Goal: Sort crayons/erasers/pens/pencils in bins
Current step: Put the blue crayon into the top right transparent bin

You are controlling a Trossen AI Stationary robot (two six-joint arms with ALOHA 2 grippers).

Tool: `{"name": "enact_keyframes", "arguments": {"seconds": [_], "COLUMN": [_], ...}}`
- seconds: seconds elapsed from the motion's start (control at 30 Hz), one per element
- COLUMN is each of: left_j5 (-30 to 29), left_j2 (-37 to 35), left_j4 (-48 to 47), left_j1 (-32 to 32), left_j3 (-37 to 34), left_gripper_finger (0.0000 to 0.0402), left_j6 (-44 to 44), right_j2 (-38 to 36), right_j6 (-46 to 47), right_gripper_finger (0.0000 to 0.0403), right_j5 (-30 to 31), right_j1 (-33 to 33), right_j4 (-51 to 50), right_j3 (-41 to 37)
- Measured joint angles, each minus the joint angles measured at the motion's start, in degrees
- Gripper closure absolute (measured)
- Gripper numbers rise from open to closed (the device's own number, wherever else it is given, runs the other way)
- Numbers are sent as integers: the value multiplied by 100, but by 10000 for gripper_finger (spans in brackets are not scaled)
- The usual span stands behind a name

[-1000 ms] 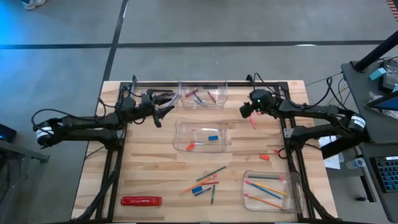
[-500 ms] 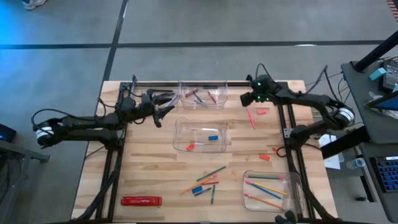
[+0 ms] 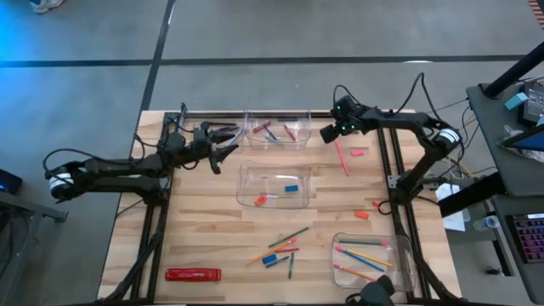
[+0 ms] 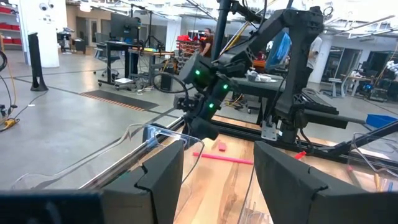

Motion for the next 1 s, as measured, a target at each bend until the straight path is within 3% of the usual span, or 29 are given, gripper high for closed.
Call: {"name": "enact_keyframes", "arguments": {"seconds": [0.17, 0.3, 0.77, 1.0], "left_j5": [0, 0, 0, 0], "left_j2": [0, 0, 0, 0], "left_j4": [-2, 0, 2, 2], "left_j1": [0, 2, 1, 1], "left_j3": [0, 0, 0, 0], "left_gripper_finger": [221, 221, 221, 221], "left_j6": [2, 4, -2, -3], "right_j2": [-238, -330, -298, -298], "right_j6": [-77, 315, 328, 783], "right_gripper_finger": [202, 202, 202, 202], "right_j5": [104, 577, 626, 762], "right_j1": [-87, -311, -450, -472], "right_j4": [-585, -1212, -612, -567], "right_j3": [221, 272, -72, -83]}}
